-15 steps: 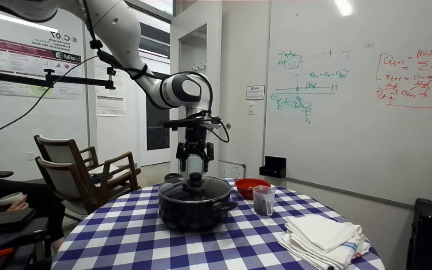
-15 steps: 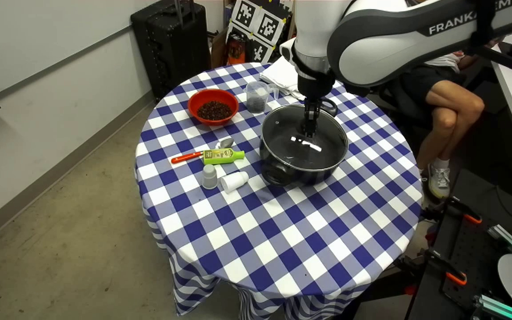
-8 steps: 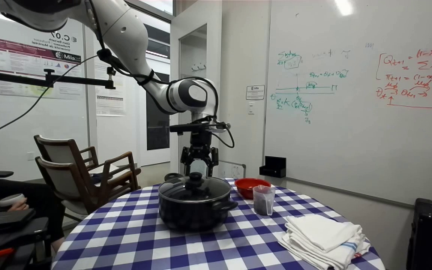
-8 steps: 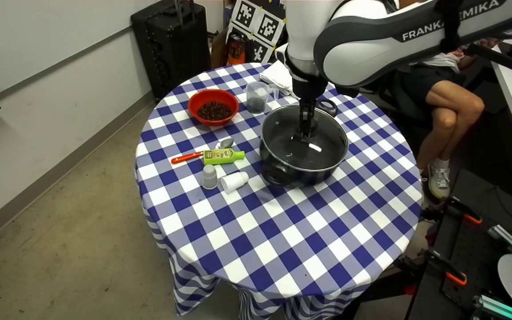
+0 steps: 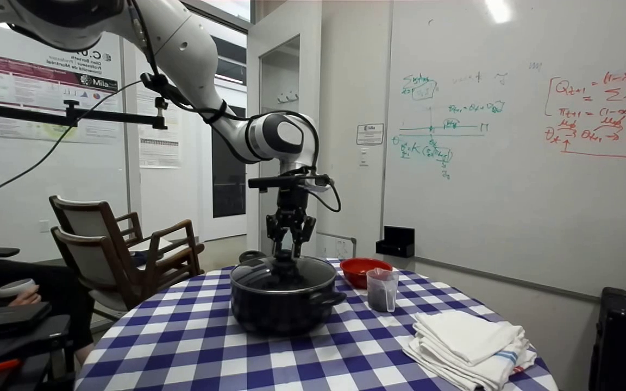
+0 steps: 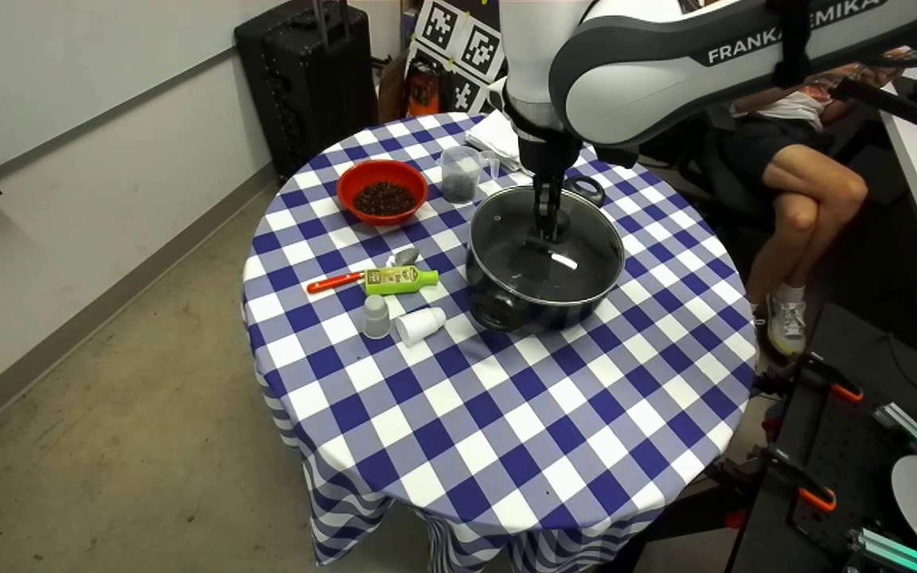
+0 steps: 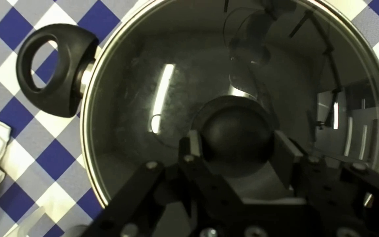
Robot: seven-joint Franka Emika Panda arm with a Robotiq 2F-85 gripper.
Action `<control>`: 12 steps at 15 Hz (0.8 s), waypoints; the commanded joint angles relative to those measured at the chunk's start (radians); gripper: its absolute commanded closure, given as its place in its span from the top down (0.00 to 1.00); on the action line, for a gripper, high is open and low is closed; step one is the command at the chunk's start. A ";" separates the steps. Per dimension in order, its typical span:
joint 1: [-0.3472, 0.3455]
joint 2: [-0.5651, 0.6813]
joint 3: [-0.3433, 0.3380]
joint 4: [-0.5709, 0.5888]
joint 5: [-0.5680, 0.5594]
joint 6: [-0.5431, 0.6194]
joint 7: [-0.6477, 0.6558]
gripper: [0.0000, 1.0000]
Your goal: Pick up the lid from the pot and put it on the table.
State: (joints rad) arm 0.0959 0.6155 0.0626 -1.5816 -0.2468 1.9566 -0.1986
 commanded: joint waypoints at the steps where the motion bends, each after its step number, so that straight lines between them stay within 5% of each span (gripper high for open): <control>1: 0.004 0.028 -0.005 0.051 -0.006 -0.038 -0.017 0.25; 7: -0.027 -0.061 0.017 -0.017 0.015 -0.025 -0.105 0.25; 12: -0.111 -0.271 0.050 -0.176 0.044 0.003 -0.373 0.25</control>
State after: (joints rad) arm 0.0420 0.5128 0.0902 -1.6271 -0.2347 1.9558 -0.4203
